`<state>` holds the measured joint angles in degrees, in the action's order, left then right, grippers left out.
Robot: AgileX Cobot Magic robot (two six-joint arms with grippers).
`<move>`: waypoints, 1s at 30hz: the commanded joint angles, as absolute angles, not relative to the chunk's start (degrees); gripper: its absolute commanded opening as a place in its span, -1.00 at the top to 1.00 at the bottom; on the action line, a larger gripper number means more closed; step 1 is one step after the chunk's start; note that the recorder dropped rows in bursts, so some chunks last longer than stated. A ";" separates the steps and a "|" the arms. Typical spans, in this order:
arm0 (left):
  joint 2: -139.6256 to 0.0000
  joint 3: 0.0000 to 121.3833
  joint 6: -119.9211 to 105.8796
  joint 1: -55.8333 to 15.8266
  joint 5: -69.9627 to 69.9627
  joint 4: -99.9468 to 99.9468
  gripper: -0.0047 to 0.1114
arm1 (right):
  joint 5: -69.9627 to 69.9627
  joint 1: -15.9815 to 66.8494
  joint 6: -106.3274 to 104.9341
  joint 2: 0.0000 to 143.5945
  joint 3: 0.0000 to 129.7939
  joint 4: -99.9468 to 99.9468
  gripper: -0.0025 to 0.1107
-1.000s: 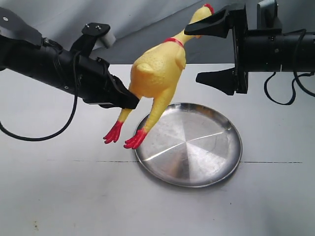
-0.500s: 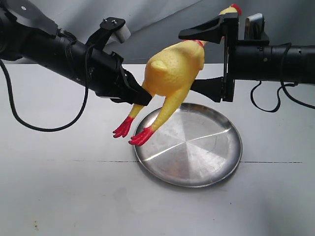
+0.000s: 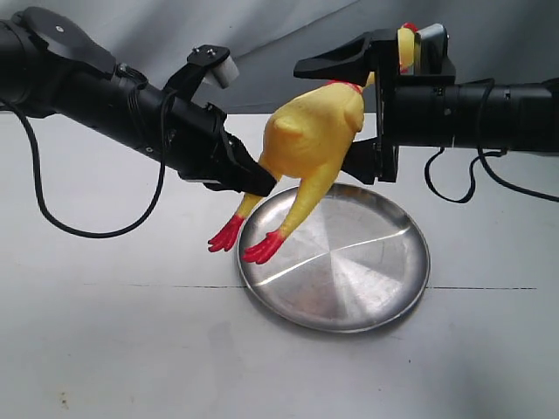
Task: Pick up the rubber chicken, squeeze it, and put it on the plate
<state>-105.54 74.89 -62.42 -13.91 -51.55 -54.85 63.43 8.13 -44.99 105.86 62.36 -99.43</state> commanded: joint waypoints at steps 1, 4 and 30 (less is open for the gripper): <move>-105.41 75.67 -63.04 -14.27 -51.85 -56.94 0.92 | 62.26 8.27 -45.82 105.76 62.78 -99.95 -0.77; -105.41 75.67 -63.04 -14.27 -52.15 -57.16 0.92 | 61.30 8.27 -45.82 105.76 62.78 -99.07 -0.16; -105.41 75.67 -63.04 -14.27 -52.73 -58.13 0.92 | 62.10 8.27 -44.96 105.76 62.78 -99.95 -0.90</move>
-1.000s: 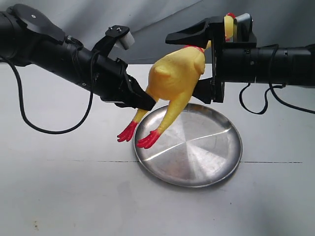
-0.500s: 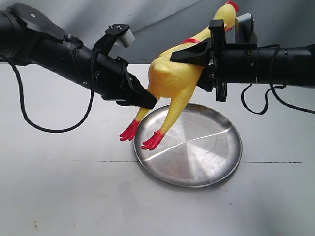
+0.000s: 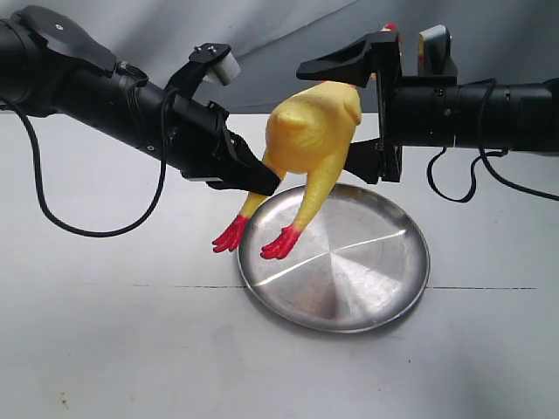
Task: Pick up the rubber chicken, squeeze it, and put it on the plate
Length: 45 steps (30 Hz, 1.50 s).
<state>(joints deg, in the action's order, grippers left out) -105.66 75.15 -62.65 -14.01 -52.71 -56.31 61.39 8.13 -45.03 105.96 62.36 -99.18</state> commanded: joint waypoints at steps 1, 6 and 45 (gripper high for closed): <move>-105.41 75.67 -63.04 -14.27 -52.73 -58.13 0.92 | 62.10 8.27 -44.96 105.76 62.78 -99.95 -0.90; -105.41 75.67 -63.04 -14.27 -52.73 -58.13 0.92 | 62.10 8.27 -44.96 105.76 62.78 -99.95 -0.66; -105.41 75.67 -63.04 -14.27 -52.77 -58.00 0.92 | 63.31 8.27 -47.52 105.76 62.78 -99.95 -0.61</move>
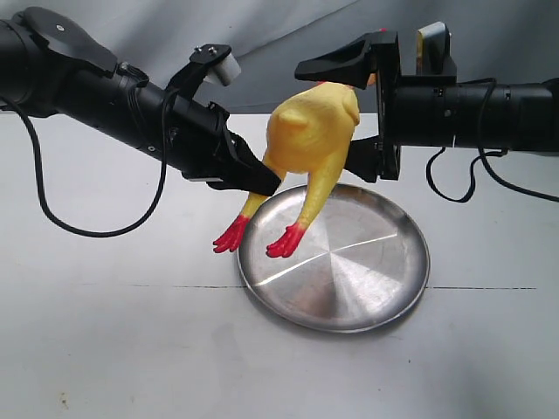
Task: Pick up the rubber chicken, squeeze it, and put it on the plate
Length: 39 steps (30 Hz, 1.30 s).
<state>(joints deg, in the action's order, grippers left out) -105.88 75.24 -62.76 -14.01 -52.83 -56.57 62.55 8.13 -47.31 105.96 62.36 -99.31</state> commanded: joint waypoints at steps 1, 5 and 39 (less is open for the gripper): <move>-105.41 75.67 -63.04 -14.27 -52.77 -58.00 0.92 | 63.08 8.27 -47.54 105.76 62.78 -99.95 -0.43; -105.41 75.67 -63.04 -14.27 -52.77 -58.00 0.92 | 63.38 8.27 -47.57 105.76 62.78 -99.80 0.97; -105.41 75.67 -62.93 -14.27 -52.86 -57.66 0.92 | 62.92 7.97 -47.78 105.76 62.78 -99.95 -0.90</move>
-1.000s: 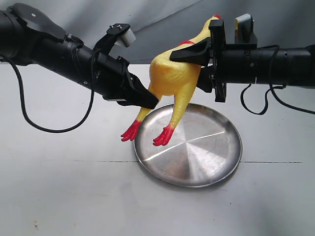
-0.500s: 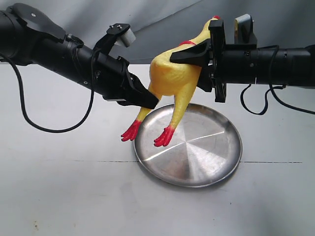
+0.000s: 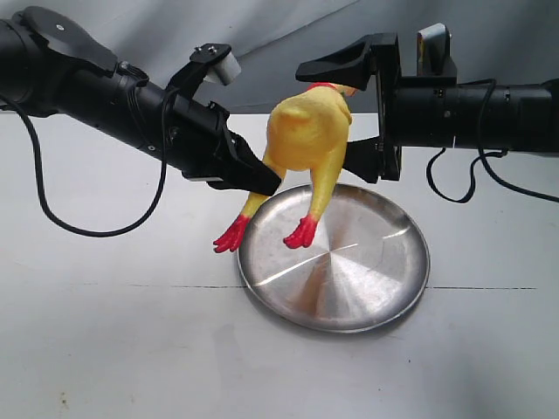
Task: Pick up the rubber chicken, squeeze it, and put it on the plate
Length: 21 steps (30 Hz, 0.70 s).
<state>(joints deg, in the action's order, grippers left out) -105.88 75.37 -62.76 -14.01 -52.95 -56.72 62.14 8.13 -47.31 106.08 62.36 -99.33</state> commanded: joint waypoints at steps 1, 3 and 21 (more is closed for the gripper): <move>-105.41 75.67 -62.81 -14.27 -52.86 -57.68 0.92 | 62.92 7.72 -47.78 105.76 62.78 -99.95 -0.90; -105.41 75.67 -62.48 -14.27 -52.86 -57.44 0.92 | 64.06 6.26 -47.78 105.76 62.78 -99.95 -0.90; -105.41 75.67 -61.53 -14.27 -52.73 -55.55 0.92 | 68.18 -8.06 -50.27 105.40 62.78 -86.13 0.52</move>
<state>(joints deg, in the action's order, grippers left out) -105.88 75.37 -61.50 -14.01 -52.95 -54.51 66.47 -7.77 -47.75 106.08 62.36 -86.75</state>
